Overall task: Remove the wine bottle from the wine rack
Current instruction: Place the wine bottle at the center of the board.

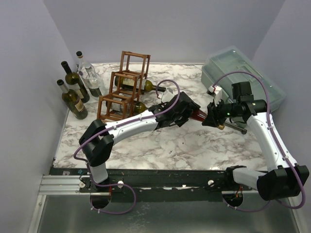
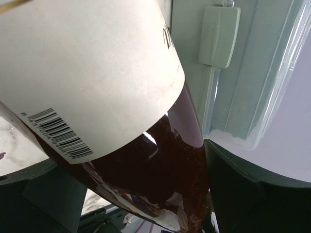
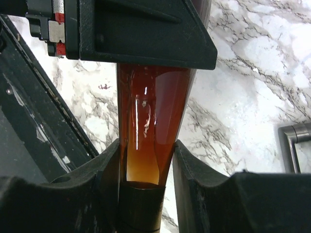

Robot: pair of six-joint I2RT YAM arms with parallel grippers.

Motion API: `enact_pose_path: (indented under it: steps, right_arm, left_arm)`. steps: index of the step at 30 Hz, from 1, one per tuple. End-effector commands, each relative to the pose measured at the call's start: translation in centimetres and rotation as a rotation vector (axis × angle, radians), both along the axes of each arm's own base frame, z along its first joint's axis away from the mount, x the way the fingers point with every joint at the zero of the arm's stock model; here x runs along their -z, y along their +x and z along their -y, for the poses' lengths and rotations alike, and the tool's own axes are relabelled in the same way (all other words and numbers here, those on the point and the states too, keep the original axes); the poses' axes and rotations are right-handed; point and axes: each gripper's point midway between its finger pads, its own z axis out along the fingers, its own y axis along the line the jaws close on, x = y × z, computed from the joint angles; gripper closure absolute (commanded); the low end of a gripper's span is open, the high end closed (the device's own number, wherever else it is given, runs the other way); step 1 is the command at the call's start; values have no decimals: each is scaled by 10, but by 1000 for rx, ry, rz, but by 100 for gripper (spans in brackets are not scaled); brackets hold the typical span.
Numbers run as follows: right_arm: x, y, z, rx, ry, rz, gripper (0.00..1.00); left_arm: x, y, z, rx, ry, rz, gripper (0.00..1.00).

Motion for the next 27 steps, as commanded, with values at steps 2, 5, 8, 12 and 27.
enact_pose_path:
  steps: [2, 5, 8, 12, 27]
  right_arm:
    - [-46, 0, -16, -154, 66, 173, 100]
    - [-40, -1, -13, -166, 40, 147, 100]
    - [-35, -2, -11, -177, 19, 131, 100]
    - [-29, -3, -8, -198, -6, 100, 100]
    - [-15, 7, 6, -242, -120, 49, 100]
  left_arm:
    - [-23, 5, 22, 43, -86, 50, 10]
    - [-18, 4, 28, 52, -99, 31, 10]
    - [-14, 3, 34, 62, -117, 14, 10]
    - [-7, 2, 40, 66, -136, -12, 10]
    - [10, -2, 57, 93, -190, -83, 10]
